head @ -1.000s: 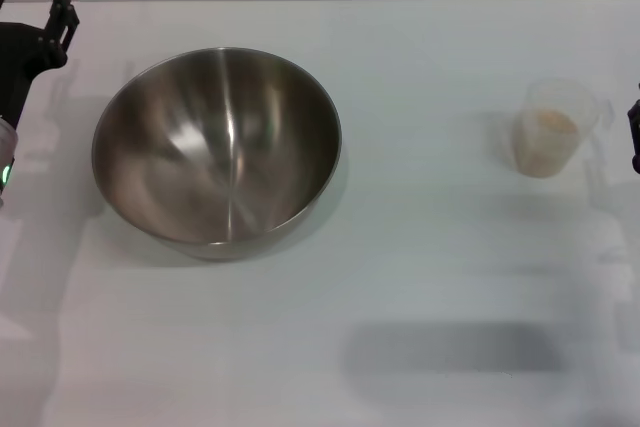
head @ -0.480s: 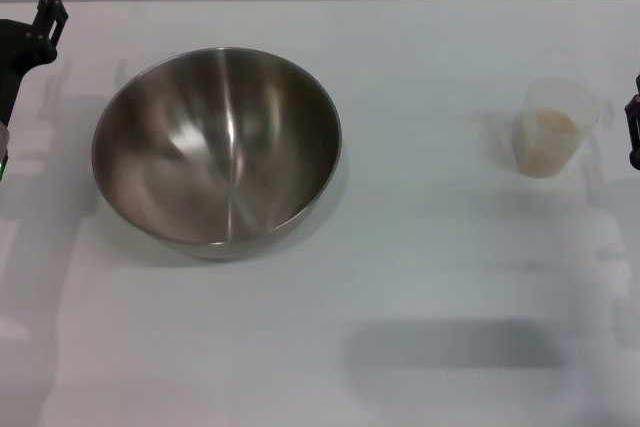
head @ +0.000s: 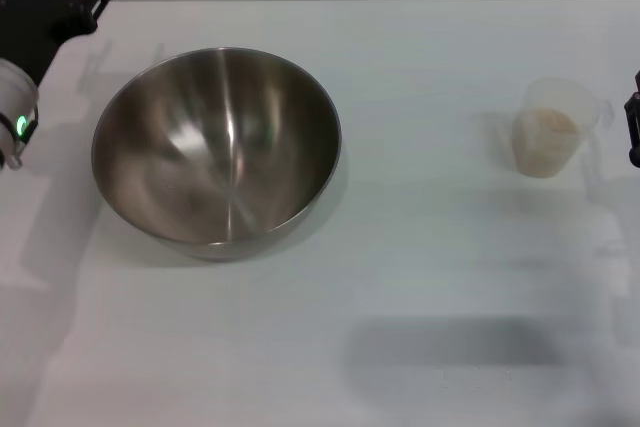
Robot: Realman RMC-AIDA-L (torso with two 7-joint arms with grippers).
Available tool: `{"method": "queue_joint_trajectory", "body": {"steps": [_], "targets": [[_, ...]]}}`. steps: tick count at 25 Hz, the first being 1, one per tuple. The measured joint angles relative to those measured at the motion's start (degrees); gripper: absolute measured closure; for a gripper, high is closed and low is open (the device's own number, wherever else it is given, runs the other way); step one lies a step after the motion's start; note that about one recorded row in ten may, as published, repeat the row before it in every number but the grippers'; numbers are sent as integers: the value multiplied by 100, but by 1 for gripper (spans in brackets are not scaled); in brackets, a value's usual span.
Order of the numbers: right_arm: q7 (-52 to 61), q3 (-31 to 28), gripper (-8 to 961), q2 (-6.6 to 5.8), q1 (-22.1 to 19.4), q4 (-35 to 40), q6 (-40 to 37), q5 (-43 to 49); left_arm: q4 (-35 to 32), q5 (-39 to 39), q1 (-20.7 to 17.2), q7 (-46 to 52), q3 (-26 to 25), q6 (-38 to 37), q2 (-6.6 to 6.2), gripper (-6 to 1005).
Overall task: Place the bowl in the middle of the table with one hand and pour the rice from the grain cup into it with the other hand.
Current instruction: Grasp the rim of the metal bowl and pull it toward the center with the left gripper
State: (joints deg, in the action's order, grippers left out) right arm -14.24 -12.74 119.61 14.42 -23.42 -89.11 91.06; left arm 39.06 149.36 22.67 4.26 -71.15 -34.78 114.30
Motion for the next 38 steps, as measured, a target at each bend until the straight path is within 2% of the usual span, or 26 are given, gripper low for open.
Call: {"method": "queue_joint_trajectory", "body": {"steps": [2,3,4,7,8,9,10,11,12,13,15,16,17,18,21,29,38], "targets": [[0,0,386,0,9,4,0,0,534,75,-146,10,-196,462,-74,273],[0,0,386,0,9,5,1,-3,1305,238,-362,11,-500,1149,-128,273],[0,0,386,0,9,5,0,-6,1305,238,-362,11,-500,1149,-128,273],[0,-10,386,0,18,13,0,-11,2436,563,-614,-37,-1010,2593,-142,273],[0,-22,386,-2,32,25,0,-12,3170,735,-704,-68,-1356,3670,-120,273],[0,-23,386,-3,41,38,0,-16,3170,735,-704,-68,-1356,3670,-120,273],[0,-23,386,-3,41,38,0,-16,3549,781,-733,-99,-1528,4238,-106,273],[0,-19,386,-4,68,66,0,-22,4036,789,-758,-216,-1719,5122,-83,273],[0,-19,386,-4,68,66,0,-22,4036,789,-758,-216,-1719,5122,-83,273],[0,-15,386,-3,91,74,0,-20,4247,777,-767,-291,-1797,5519,-65,273],[0,-10,386,-3,105,74,-1,-15,4726,764,-786,-470,-1991,6318,15,273],[0,-5,386,-2,136,75,-1,-10,5121,756,-788,-719,-2210,7134,163,273],[0,-5,386,-2,136,75,-1,-10,5121,756,-788,-719,-2210,7134,163,273],[0,-1,386,-1,167,77,-1,-9,5325,755,-758,-914,-2382,7643,276,273],[0,0,387,0,204,90,-1,-7,5643,735,-680,-1165,-2630,8457,387,274],[-7,45,387,1,237,114,-4,7,6130,638,-699,-1216,-2840,9386,378,273],[-9,154,386,7,257,136,-18,19,6180,603,-638,-1348,-2872,10126,371,273]]}}
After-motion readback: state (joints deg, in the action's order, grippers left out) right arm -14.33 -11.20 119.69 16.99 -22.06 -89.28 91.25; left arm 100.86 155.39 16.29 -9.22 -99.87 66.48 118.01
